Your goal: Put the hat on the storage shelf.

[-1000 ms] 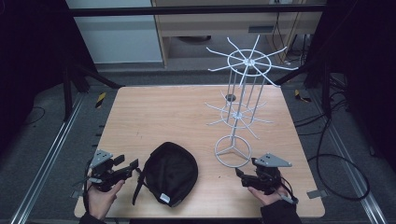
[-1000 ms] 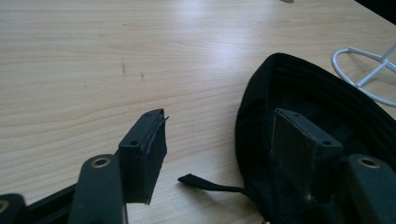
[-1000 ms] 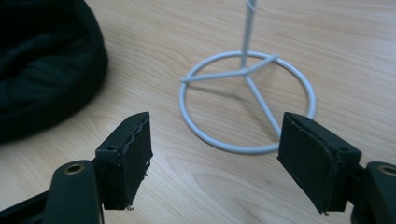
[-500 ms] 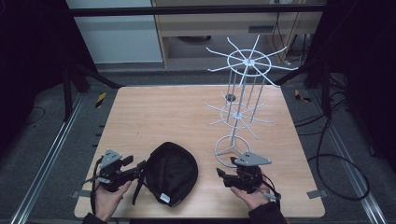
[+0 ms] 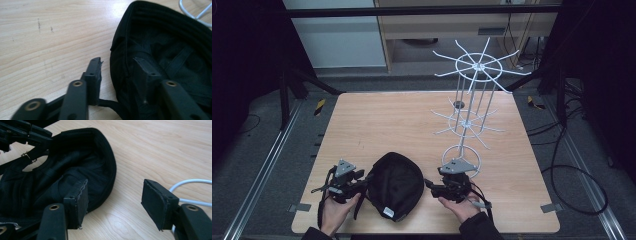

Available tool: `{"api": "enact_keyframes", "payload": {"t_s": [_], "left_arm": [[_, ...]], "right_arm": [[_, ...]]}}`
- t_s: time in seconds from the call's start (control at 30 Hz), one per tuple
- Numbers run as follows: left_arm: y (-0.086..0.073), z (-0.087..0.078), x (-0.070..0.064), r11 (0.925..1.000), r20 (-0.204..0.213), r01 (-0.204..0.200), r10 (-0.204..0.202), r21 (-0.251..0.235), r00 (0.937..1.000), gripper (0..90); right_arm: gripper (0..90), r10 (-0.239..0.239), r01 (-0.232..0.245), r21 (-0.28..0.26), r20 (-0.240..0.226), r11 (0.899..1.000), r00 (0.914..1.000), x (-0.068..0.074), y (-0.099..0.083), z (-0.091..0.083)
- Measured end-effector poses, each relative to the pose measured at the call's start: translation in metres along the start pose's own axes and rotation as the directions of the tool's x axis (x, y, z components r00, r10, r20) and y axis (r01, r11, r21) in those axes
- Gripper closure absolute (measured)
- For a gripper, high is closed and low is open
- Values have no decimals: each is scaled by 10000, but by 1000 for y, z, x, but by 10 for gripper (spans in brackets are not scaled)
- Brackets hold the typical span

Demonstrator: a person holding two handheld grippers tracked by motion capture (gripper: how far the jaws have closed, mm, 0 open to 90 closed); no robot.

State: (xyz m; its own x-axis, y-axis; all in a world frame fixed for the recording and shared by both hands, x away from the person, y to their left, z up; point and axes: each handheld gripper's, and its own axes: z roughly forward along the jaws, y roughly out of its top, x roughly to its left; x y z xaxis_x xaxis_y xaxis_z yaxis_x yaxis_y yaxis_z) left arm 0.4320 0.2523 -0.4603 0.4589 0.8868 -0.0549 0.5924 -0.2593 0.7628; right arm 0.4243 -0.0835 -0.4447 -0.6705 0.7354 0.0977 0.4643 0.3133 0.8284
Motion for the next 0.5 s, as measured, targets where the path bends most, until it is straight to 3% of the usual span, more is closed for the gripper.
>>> {"api": "enact_keyframes", "payload": {"t_s": [0.27, 0.5], "left_arm": [[-3, 3, 2, 9995, 42, 27, -28, 308, 10000, 757], [-4, 5, 2, 9987, 26, 10, -12, 506, 10000, 815]], "right_arm": [[436, 138, -129, 586, -149, 9982, 9998, 8, -2, 25], [463, 174, -156, 938, -181, 9955, 9997, 11, -6, 37]]}}
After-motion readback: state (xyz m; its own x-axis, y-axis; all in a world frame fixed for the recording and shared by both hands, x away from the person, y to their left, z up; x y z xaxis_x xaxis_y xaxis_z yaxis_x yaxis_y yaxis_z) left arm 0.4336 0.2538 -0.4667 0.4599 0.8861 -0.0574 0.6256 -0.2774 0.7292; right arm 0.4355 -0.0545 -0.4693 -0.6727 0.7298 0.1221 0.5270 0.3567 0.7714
